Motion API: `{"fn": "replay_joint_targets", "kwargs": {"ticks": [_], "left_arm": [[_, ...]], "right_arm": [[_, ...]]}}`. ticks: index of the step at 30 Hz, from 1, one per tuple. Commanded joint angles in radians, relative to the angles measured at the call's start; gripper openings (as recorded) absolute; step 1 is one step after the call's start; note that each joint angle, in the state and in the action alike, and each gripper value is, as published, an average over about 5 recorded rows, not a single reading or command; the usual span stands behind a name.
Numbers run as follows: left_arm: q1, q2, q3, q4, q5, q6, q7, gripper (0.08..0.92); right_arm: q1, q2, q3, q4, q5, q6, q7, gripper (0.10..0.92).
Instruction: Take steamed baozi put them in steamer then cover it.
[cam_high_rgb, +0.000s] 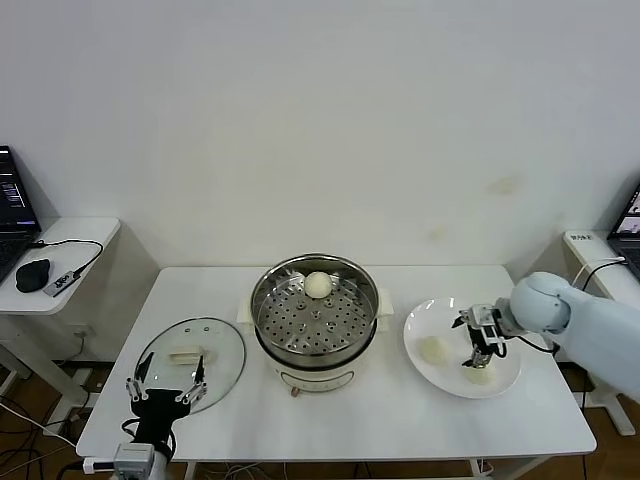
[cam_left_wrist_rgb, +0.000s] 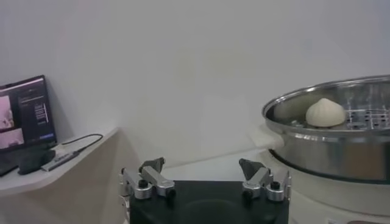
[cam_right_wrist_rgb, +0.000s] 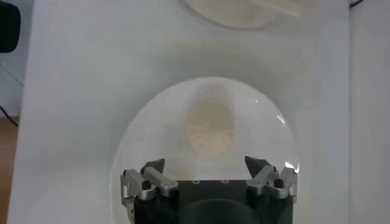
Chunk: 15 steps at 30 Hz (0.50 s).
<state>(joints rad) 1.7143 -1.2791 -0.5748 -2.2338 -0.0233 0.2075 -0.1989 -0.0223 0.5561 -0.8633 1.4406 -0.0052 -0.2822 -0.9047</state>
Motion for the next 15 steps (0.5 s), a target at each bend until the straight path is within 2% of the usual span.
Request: {"fn": "replay_joint_targets", "kwargs": {"ticks": [1, 15], "left_arm": [[-0.003, 0.001, -0.001, 0.004, -0.001, 0.000, 0.000, 0.823], [-0.017, -0.003, 0.002, 0.019, 0.002, 0.003, 0.002, 0.823]], "right_arm": [[-0.046, 0.133, 0.027, -0.145, -0.024, 0.004, 0.003, 0.823], [-0.037, 0.221, 0.008, -0.215, -0.046, -0.001, -0.012, 0.801]]}}
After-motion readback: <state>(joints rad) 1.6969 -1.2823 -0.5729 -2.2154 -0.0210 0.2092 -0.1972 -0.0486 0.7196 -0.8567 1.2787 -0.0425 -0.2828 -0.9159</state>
